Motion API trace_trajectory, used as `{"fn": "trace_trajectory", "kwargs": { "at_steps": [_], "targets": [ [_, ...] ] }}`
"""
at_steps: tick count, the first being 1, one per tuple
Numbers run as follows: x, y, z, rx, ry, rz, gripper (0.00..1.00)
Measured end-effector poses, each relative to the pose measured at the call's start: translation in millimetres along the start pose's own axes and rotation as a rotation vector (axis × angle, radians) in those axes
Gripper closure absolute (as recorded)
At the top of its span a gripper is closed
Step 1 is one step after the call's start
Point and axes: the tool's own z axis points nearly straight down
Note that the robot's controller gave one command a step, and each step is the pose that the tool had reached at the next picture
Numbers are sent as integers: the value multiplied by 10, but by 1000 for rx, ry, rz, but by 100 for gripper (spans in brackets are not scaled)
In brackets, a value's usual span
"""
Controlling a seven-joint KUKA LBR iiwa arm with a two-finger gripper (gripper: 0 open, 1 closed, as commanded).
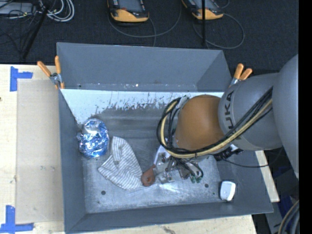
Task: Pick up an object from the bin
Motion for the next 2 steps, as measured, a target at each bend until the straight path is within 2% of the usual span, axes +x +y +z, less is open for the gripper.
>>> {"fn": "trace_trajectory", "kwargs": {
  "at_steps": [1, 2],
  "targets": [
    [63, 23, 67, -3, 16, -3, 0],
    [-58, 13, 32, -3, -36, 5, 100]
  ]
}}
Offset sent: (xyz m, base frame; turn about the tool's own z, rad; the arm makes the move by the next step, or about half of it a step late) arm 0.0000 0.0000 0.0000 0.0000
